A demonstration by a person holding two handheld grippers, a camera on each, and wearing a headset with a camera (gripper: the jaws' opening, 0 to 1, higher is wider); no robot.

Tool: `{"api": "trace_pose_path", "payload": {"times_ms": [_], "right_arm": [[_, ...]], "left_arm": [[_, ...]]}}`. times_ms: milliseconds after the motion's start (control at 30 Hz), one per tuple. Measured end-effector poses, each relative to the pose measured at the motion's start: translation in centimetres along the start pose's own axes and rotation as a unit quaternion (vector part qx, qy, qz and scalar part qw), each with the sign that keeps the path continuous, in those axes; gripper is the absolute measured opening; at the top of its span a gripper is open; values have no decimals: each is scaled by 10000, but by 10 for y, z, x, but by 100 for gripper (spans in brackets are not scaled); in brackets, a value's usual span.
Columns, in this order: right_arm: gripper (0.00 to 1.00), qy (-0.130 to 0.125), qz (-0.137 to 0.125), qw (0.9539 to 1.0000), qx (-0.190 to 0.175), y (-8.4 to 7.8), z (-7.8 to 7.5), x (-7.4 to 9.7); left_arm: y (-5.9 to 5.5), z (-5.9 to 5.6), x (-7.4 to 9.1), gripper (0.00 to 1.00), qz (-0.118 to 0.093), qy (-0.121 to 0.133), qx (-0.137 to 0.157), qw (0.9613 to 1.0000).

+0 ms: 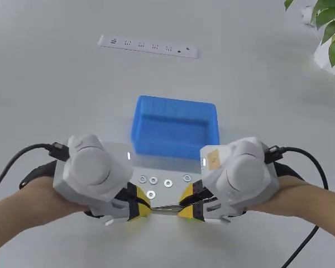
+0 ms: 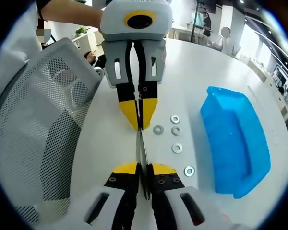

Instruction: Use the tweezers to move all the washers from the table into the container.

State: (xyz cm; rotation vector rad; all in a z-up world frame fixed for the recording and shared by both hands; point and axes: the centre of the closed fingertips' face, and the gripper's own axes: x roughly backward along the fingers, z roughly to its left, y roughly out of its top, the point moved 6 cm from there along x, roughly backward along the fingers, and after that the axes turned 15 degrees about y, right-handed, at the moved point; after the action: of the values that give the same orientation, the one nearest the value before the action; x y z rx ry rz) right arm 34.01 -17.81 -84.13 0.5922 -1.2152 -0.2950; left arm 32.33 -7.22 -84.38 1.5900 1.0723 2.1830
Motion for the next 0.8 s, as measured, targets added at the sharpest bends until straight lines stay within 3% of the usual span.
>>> {"api": "trace_pose_path", "payload": {"times_ms": [67,200,500,567,667,800], "right_arm": [[8,51,7,10000,53,0,2,-1],[8,83,-12,9999,108,-1,7,-1],[7,-86,-508,9987,51,0,10,5],[7,-92,-619,9980,70,0,12,7],[7,-126,-897,9959,85,0,15,9],[7,-137,-1114,9936,102,1,19,9]], "left_arm": [[0,-3,1,6,93,-139,30,9999],[6,-3,7,5,60,-293,-4,9996],[20,4,21,5,-30,-414,-272,9988],[23,3,24,5,-79,-451,-331,9984],[29,4,30,5,-343,-555,-353,9972],[36,2,35,5,-472,-625,-557,9954]]}}
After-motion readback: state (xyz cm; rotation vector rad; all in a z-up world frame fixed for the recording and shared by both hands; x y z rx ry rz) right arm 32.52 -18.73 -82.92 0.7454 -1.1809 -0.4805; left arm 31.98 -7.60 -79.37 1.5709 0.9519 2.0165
